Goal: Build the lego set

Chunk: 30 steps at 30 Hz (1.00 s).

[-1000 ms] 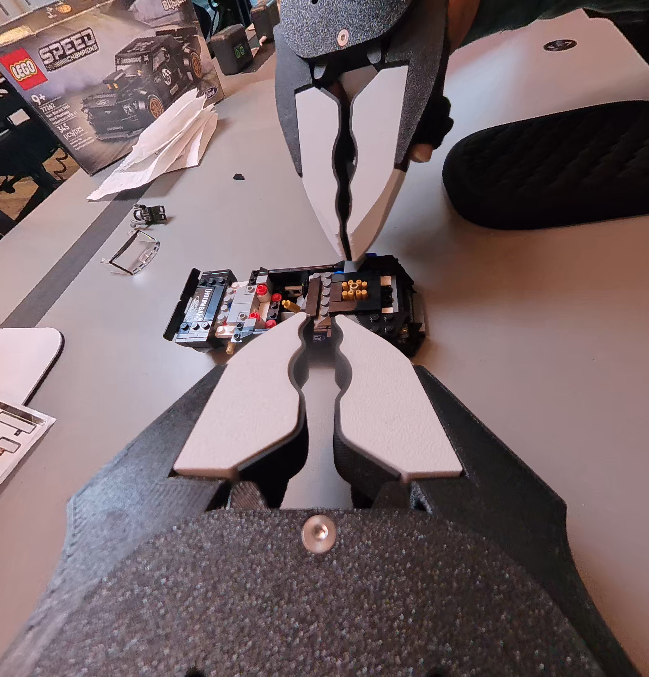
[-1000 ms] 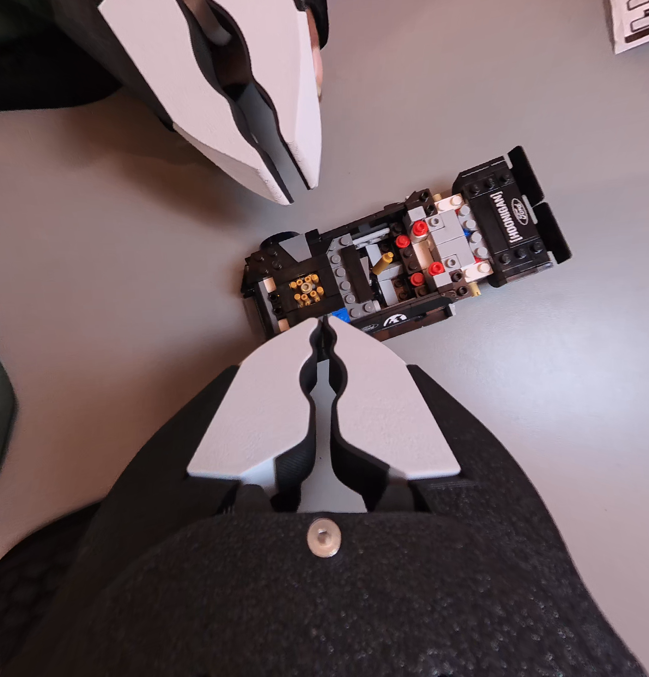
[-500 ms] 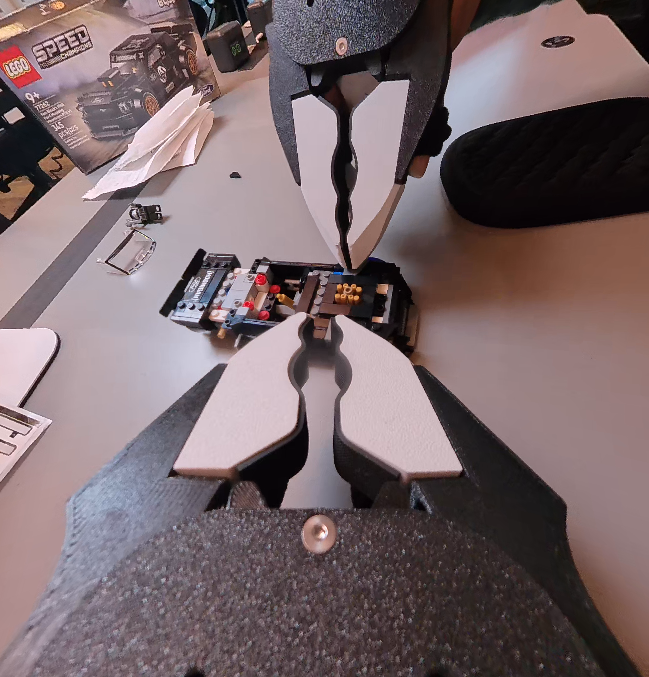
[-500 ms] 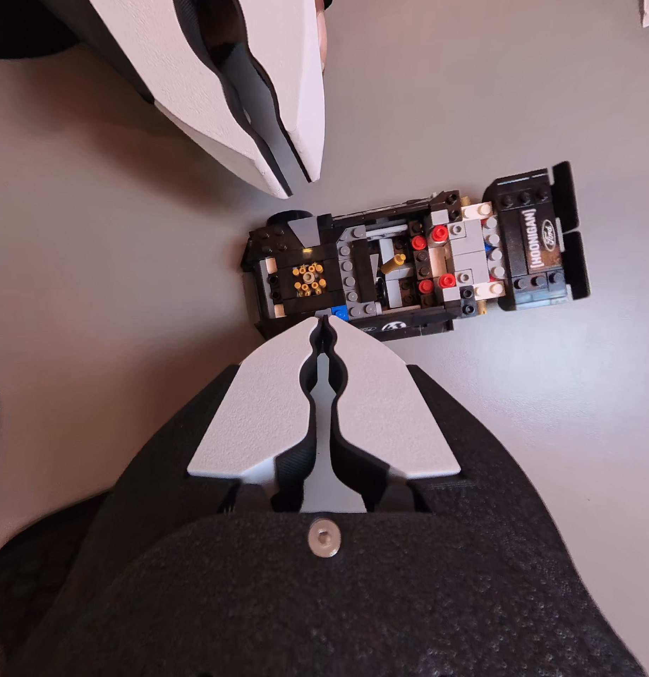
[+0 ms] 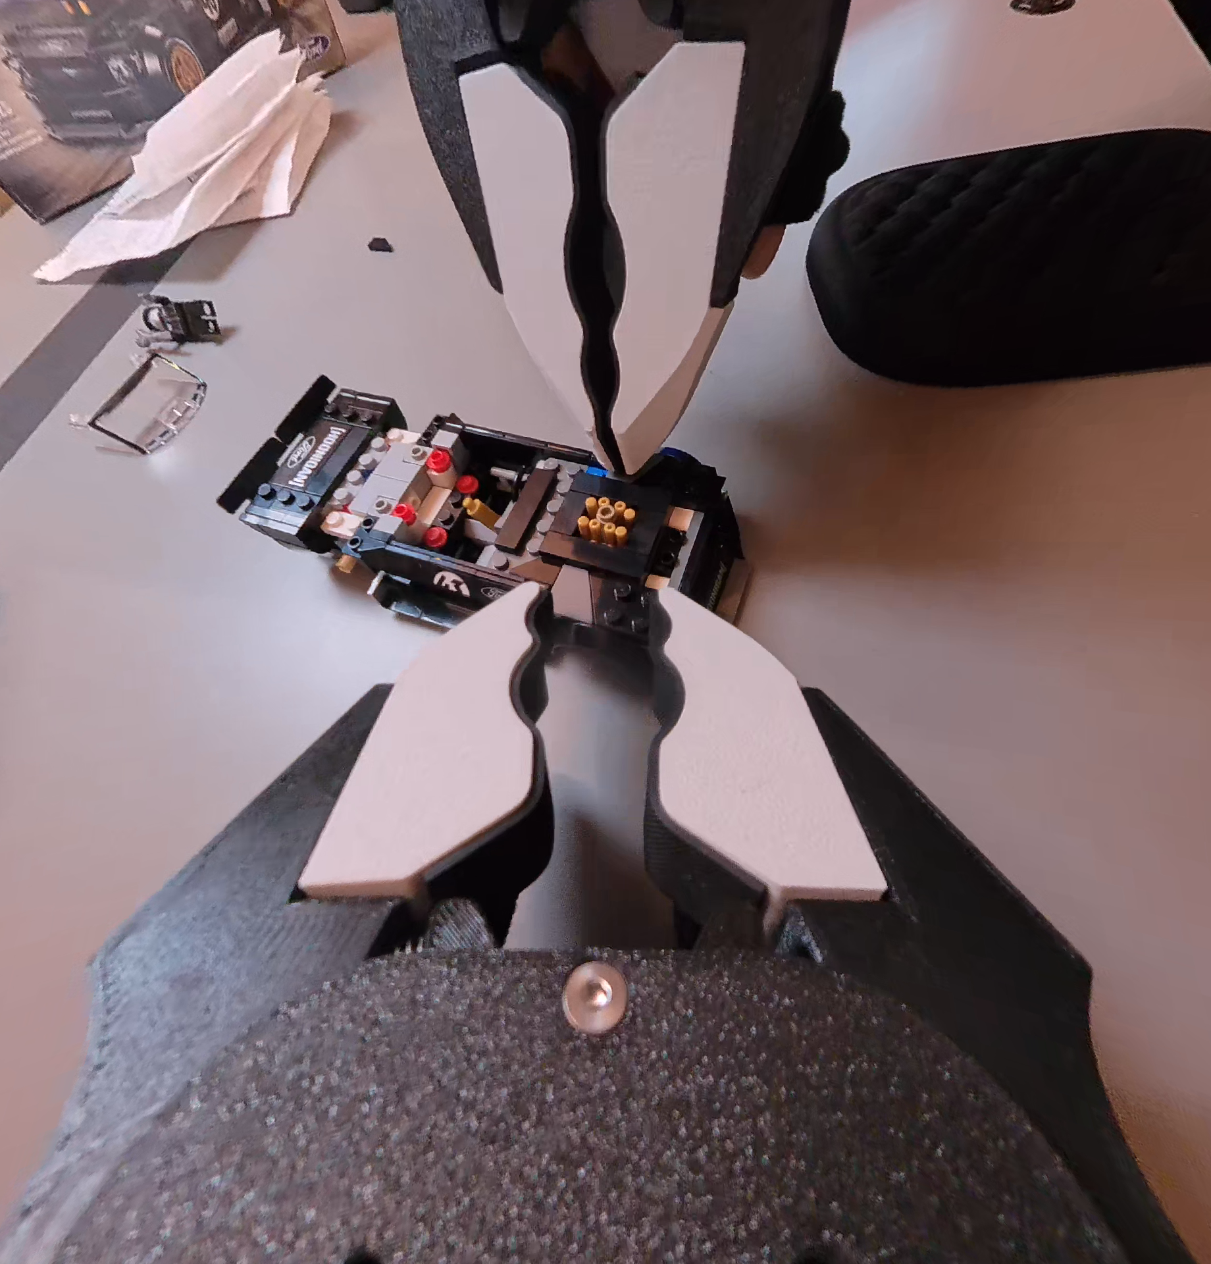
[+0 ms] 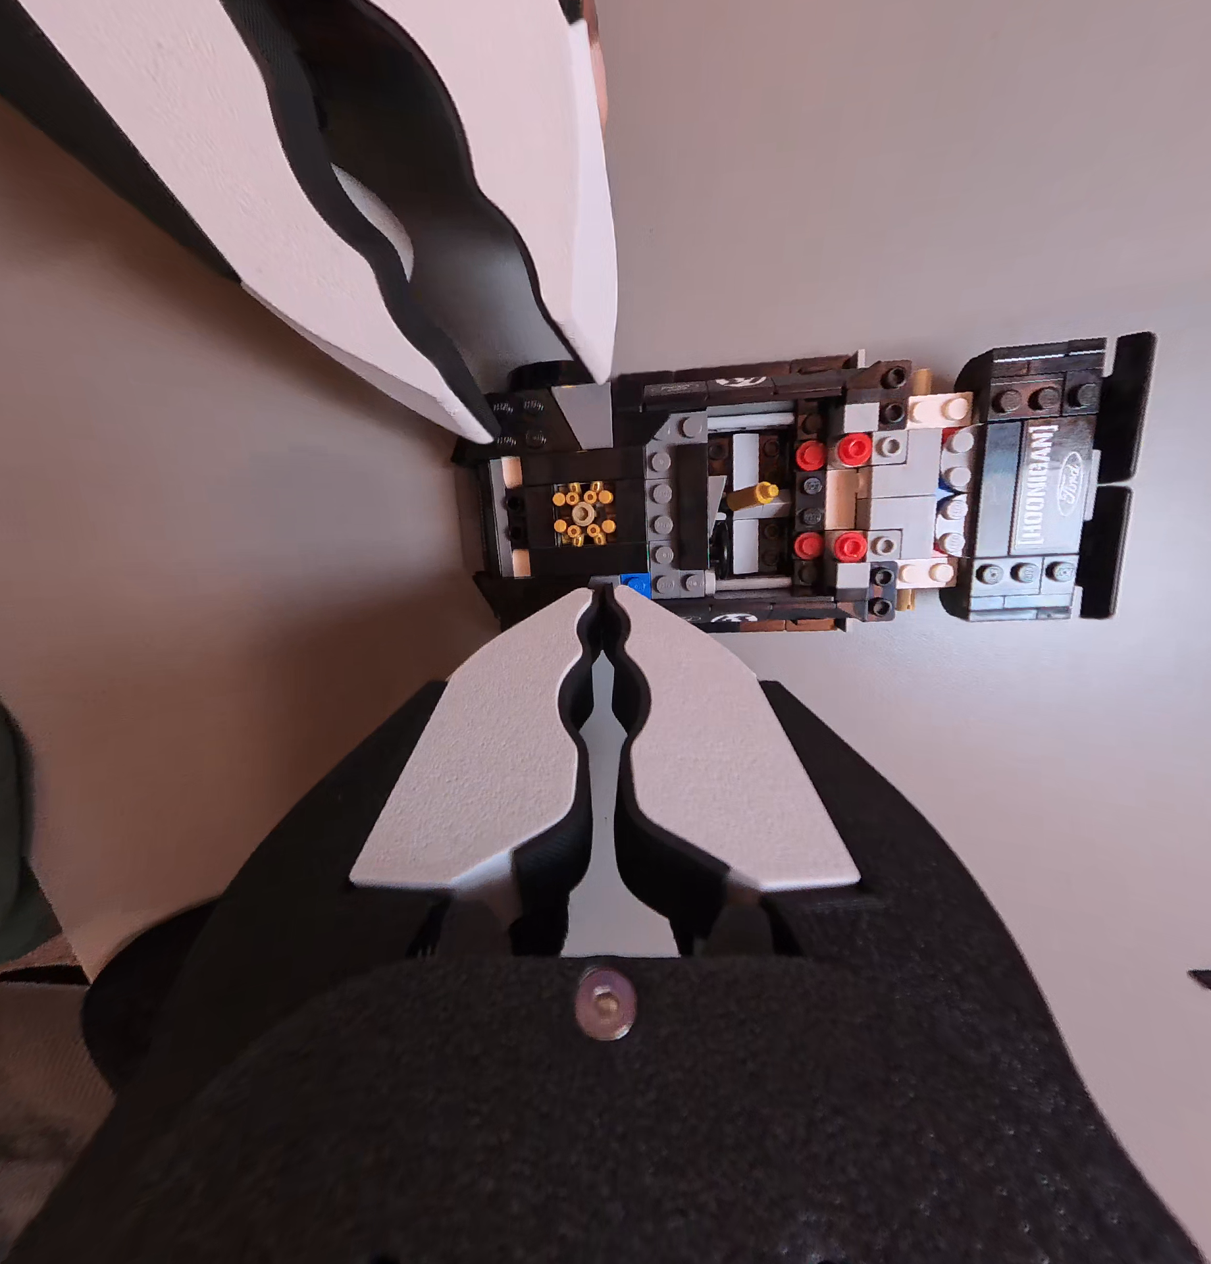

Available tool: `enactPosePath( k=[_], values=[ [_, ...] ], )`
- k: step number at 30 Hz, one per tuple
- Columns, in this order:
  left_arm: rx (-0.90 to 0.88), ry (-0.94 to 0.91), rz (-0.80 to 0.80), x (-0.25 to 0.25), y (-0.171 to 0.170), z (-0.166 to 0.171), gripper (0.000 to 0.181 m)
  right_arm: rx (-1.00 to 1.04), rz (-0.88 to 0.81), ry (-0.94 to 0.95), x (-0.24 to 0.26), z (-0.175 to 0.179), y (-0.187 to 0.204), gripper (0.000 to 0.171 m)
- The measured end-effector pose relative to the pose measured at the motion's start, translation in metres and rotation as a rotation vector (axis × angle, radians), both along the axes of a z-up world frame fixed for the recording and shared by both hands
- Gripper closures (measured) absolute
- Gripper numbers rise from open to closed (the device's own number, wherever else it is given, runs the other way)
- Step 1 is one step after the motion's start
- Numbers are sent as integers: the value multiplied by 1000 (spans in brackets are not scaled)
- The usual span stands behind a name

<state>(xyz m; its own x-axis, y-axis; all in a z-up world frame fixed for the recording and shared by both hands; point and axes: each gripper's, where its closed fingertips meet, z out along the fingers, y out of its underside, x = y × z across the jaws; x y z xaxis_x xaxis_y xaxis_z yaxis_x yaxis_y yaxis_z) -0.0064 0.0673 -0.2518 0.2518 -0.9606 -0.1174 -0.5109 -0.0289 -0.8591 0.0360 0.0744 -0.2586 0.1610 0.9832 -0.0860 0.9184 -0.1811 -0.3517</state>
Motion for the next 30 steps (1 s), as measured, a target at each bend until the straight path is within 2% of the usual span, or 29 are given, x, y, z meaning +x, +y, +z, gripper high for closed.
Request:
enactPosePath(
  k=[13,17,21,23,25,28,30],
  values=[
    [-40,-4,13,-2,1,0,152,35,24,-74,-2,0,1,171],
    [-31,-9,19,-2,2,1,151,79,-12,41,-4,2,3,171],
    [-46,-35,23,-3,3,4,148,137,-130,310,0,31,12,171],
    [-57,-41,21,-3,2,5,145,126,-158,425,7,36,5,171],
    [-74,-38,15,-3,1,4,140,85,-182,477,13,29,-5,136],
    [-95,-23,24,-4,2,1,131,70,-223,493,15,13,-17,114],
    [-100,-15,32,-5,2,-1,127,110,-246,471,10,4,-22,108]
  ],
)
